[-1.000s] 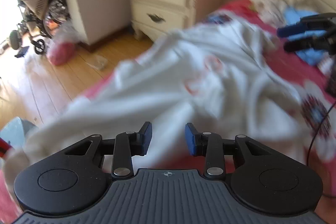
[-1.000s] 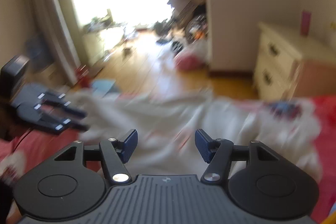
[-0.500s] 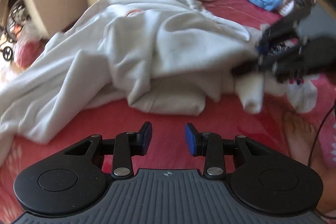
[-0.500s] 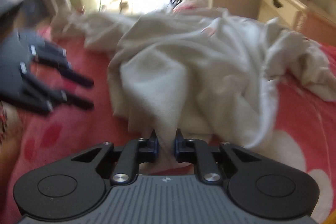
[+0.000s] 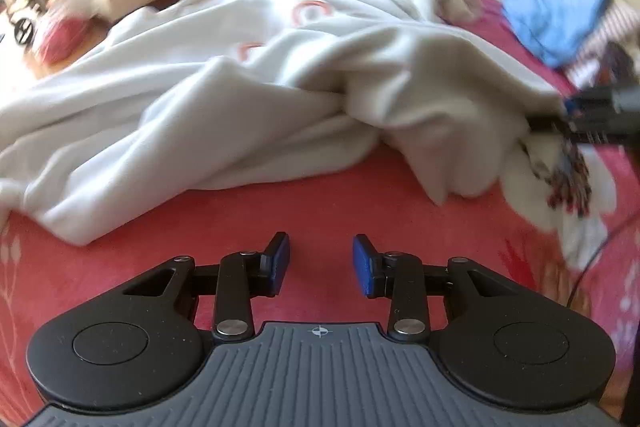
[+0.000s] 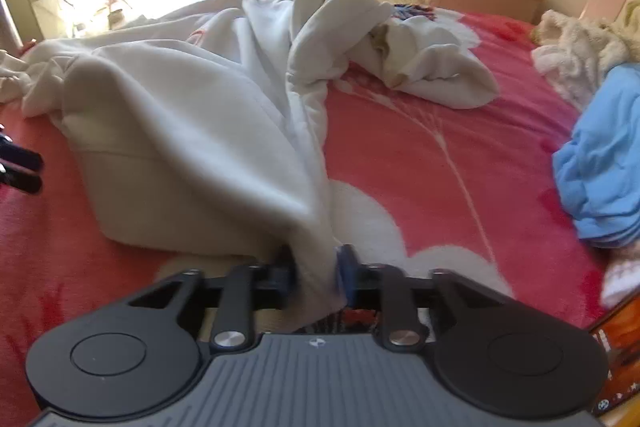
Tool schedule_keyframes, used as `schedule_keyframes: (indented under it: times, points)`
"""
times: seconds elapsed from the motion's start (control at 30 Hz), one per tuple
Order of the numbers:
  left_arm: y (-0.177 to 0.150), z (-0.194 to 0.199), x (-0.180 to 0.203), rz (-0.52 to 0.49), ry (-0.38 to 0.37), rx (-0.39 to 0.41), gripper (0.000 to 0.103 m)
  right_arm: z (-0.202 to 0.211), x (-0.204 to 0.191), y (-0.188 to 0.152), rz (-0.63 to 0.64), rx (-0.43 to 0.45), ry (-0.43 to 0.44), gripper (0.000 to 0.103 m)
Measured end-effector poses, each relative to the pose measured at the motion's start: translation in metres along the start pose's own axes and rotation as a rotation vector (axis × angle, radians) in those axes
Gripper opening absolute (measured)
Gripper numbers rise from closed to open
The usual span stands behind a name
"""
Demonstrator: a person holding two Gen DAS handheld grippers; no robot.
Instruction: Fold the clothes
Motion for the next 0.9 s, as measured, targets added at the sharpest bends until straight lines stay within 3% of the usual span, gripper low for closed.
schedule_keyframes:
  times: [0.03,0.23,0.33,0.47,0.6,0.8,0.87,0.9]
  points:
    - [0.001,0.001,-0.004,0.021,0.001,0.003,0.034,0.005,-0.001,0.001,0.010,0.023,-0.020,0.047]
    - [0.010,0.004,-0.020,0.088,0.019,0.046,0.035,0.060,-0.009,0.020,0.078,0.251,0.007,0.051]
    - [0.015,0.008,-0.028,0.101,0.052,0.075,0.035,0.076,-0.026,0.031,0.099,0.310,0.071,0.052]
    - [0.021,0.012,-0.041,0.117,0.080,0.101,0.035,0.079,-0.065,0.041,0.120,0.303,0.282,0.052]
    - [0.025,0.011,-0.054,0.124,0.106,0.122,0.035,0.055,-0.126,0.027,0.300,0.193,0.399,0.051]
    - [0.032,0.005,-0.072,0.140,0.129,0.143,0.034,-0.001,-0.182,0.004,0.622,0.195,0.219,0.046]
    - [0.035,0.004,-0.077,0.148,0.132,0.153,0.034,-0.021,-0.187,0.000,0.700,0.197,0.143,0.031]
    - [0.037,0.004,-0.080,0.153,0.134,0.158,0.034,-0.024,-0.188,0.000,0.731,0.203,0.124,0.029]
Point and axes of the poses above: each gripper's, at about its wrist camera, not at the fingertips, and z roughly against the way its jaws point, x to its right, y to its top, the point moved 5 cm from there along -z, roughly the way its jaws point, and after that the axes turned 11 degrees about -z, right-handed, at the moved point
